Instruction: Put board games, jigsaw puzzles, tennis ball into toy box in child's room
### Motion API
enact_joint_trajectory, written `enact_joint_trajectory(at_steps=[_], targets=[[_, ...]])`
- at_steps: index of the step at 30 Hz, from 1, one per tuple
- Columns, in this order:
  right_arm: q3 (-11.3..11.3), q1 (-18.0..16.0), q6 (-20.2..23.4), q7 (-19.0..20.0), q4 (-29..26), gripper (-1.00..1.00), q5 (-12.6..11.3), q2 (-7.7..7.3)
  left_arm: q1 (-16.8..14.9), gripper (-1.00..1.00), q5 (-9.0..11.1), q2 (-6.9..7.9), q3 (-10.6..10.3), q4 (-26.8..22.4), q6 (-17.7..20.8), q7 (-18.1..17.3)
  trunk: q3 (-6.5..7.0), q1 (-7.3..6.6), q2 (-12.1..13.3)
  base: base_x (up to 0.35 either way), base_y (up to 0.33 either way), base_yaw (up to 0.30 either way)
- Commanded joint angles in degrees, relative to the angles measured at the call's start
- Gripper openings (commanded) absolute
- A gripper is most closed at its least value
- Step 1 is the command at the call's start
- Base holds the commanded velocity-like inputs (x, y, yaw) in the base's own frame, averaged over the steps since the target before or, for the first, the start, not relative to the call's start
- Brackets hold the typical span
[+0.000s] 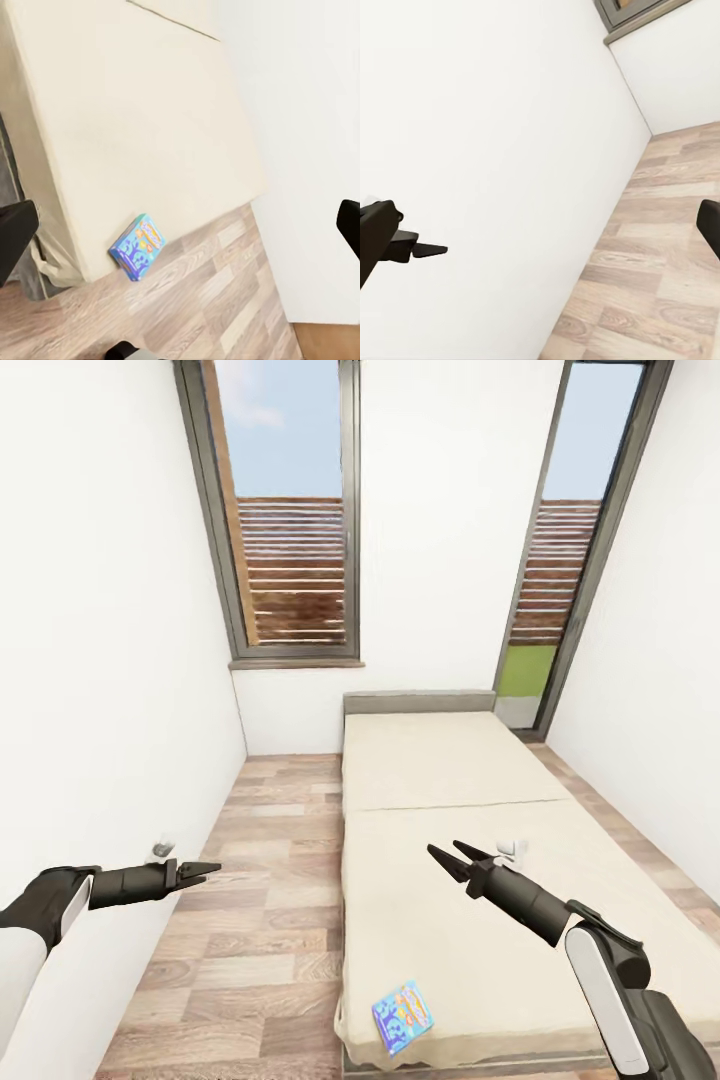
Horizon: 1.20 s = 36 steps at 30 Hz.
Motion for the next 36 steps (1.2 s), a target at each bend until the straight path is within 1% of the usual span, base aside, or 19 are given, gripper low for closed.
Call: enact_joint_trajectory(at_steps=[1,6,11,18,26,36], targets=[[-0.1,0.0,0.4,0.0,0.0,1.0,-0.4,-0.01,-0.1,1.0,-0.6,-0.06,0.5,0.0,0.6,-0.3,-0.08,0.04,-0.1,-0.001,-0.072,0.252],[-0.1,0.0,0.4,0.1,0.0,1.0,-0.4,-0.01,-0.1,1.0,-0.6,-0.06,0.5,0.0,0.7,-0.3,0.12,0.04,-0.1,0.0,-0.015,0.243],[-0.2,0.0,0.4,0.2,0.0,1.0,-0.5,-0.01,-0.1,1.0,-0.6,-0.06,0.5,0.0,0.6,-0.3,0.19,0.04,-0.1,0.0,0.018,0.1],[-0.3,0.0,0.4,0.1,0.0,1.0,-0.5,-0.01,-0.1,1.0,-0.6,-0.06,0.5,0.0,0.6,-0.3,0.21,0.04,-0.1,0.0,0.011,0.017],[-0.2,0.0,0.9,0.1,0.0,1.0,-0.6,-0.01,-0.1,1.0,-0.6,-0.06,0.5,0.0,0.6,-0.4,0.21,0.04,-0.1,0.0,0.094,0.001],[-0.2,0.0,0.6,0.1,0.0,1.0,-0.6,-0.01,-0.1,1.0,-0.6,-0.06,0.5,0.0,0.7,-0.3,0.21,0.04,-0.1,0.0,0.099,0.0]])
